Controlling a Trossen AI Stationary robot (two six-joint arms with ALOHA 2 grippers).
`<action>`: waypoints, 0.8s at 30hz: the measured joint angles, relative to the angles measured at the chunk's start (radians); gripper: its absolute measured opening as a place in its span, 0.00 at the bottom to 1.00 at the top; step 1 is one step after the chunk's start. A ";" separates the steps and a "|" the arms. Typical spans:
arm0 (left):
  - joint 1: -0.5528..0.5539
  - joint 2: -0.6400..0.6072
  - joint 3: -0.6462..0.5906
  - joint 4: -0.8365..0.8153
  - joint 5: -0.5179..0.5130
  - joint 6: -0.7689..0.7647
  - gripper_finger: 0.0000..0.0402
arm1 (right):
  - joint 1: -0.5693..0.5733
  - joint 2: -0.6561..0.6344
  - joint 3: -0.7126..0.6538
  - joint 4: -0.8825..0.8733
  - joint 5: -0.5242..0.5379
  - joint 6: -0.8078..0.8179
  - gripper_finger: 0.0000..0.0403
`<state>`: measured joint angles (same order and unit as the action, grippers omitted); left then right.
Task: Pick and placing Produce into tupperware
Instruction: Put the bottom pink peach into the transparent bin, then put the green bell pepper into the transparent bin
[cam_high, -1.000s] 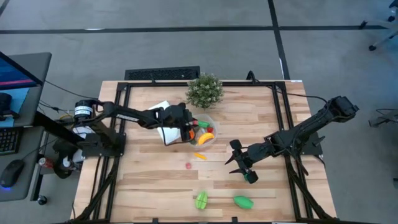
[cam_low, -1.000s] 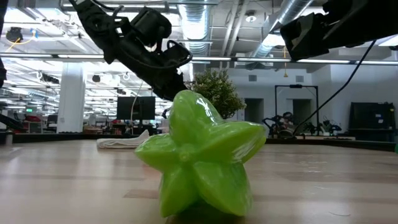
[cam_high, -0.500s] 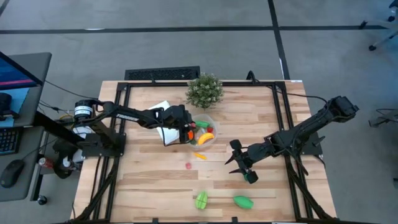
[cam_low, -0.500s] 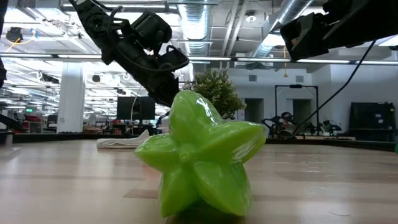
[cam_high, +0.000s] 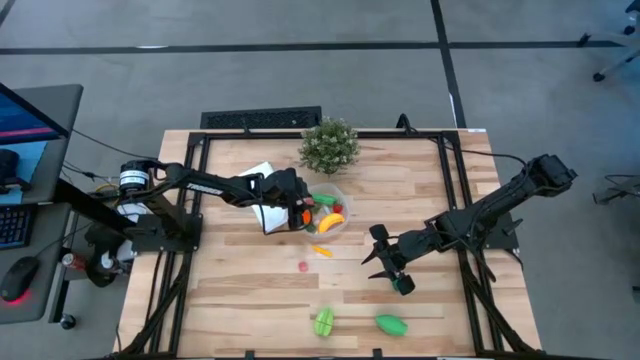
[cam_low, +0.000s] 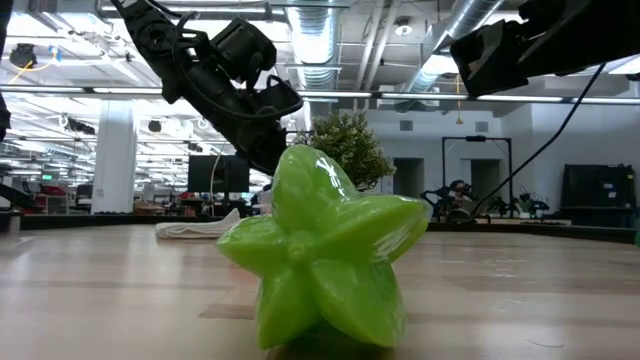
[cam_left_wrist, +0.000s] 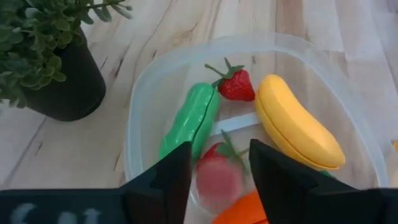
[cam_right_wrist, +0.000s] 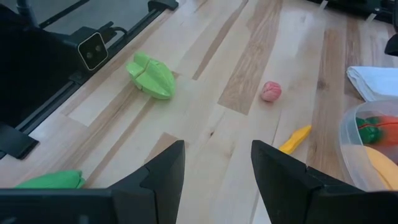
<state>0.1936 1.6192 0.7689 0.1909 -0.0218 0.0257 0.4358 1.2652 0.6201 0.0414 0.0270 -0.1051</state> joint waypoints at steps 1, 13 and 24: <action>0.000 0.000 0.000 -0.001 -0.003 0.000 0.41 | 0.000 0.000 0.000 0.000 0.000 0.000 0.44; -0.019 -0.003 0.000 -0.002 0.076 0.041 0.57 | 0.000 -0.001 0.000 -0.017 0.039 0.070 0.44; -0.135 -0.083 -0.001 -0.177 0.119 0.062 0.58 | 0.101 -0.006 0.001 -0.182 0.316 0.257 0.44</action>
<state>0.0587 1.5361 0.7681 0.0140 0.0969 0.0878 0.5366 1.2594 0.6209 -0.1402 0.3432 0.1515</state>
